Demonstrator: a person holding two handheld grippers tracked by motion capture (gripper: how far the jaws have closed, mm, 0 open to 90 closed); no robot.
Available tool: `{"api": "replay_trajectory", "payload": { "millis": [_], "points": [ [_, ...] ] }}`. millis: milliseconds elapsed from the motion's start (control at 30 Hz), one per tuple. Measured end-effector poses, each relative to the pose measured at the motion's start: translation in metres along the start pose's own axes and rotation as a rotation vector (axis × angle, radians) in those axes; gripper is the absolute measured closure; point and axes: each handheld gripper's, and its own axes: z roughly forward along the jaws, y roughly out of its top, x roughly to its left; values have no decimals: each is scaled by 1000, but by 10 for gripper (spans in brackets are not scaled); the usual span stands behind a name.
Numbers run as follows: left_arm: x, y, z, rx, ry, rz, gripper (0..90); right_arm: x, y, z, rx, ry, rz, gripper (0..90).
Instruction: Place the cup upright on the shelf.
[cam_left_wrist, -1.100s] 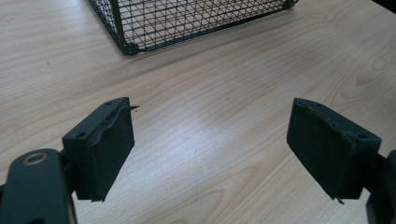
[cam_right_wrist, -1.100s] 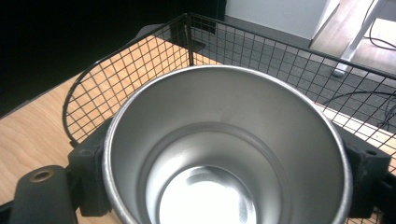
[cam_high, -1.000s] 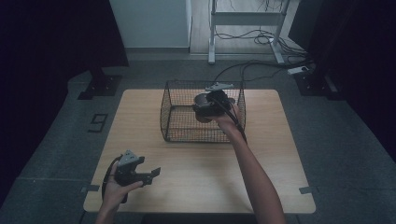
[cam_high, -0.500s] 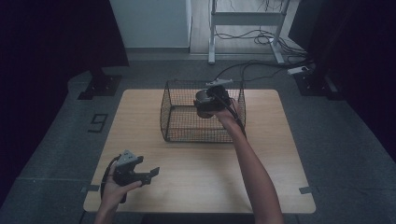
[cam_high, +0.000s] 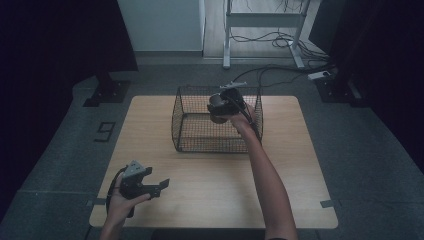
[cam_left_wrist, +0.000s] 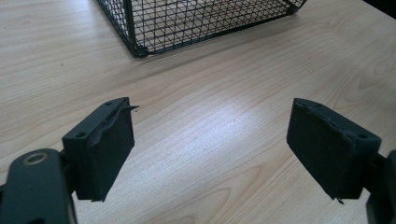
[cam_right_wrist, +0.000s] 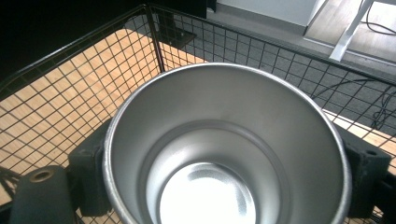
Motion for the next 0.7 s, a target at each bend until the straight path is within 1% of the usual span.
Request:
{"api": "replay_trajectory", "payload": {
  "millis": [167, 333, 533, 700],
  "points": [
    [0, 0, 1, 2, 0, 2, 153, -4, -2, 10, 24, -11, 3, 139],
    [2, -1, -1, -1, 5, -4, 153, -10, -7, 24, 53, -26, 18, 139],
    [4, -1, -3, -7, 7, -10, 153, -14, -11, 38, 83, -41, 14, 139],
    [6, -2, -3, -8, 6, -12, 154, -15, -13, 47, 98, -45, 10, 139]
  ]
}}
